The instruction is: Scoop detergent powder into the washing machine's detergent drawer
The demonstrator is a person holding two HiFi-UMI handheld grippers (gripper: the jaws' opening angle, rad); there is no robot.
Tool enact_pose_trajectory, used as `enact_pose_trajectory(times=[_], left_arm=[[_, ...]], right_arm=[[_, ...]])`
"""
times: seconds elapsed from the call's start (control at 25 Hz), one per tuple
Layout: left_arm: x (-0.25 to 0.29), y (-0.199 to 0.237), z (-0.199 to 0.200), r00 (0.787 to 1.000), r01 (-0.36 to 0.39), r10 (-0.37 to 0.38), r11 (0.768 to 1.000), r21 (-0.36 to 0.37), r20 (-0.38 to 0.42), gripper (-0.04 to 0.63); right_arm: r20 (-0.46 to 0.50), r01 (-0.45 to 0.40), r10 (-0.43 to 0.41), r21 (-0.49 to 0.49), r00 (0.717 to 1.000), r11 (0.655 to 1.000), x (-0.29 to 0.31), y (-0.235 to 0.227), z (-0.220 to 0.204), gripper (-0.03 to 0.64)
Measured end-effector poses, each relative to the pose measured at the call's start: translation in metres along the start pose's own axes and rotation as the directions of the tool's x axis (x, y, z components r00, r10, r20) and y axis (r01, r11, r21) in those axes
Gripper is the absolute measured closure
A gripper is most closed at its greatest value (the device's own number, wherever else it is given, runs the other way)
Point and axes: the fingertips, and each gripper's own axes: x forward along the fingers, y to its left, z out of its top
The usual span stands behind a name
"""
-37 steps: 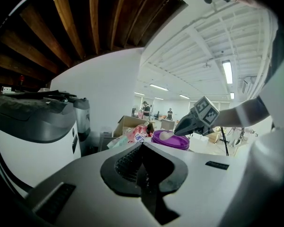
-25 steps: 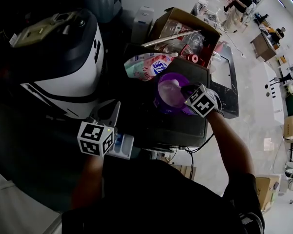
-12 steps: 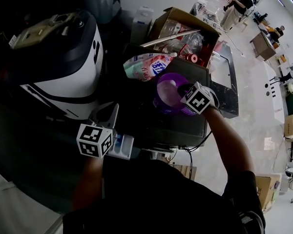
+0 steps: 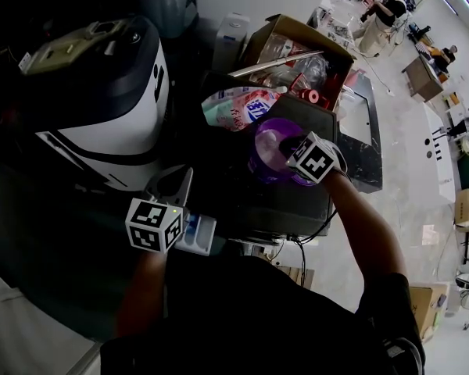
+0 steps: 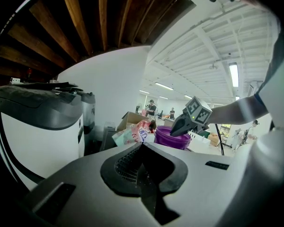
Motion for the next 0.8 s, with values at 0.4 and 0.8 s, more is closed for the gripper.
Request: enact_pose_trajectory(times=[0.4, 0.8], left_arm=[[-0.006, 0.002, -0.007, 1.000, -0.003, 0.003, 1.000, -0.015, -0.004, 0.588], [-0.010, 0.001, -0.012, 1.000, 0.005, -0.005, 1.000, -0.030, -0.007, 0.588]], right_arm=[[0.031, -0.070, 0.069, 0.030, 0.997, 0.997, -0.005, 0.012, 0.007, 0.598], [0.057, -0.124, 0.121, 0.071, 0.991, 0.990, -0.009, 0.026, 0.012, 0.598]])
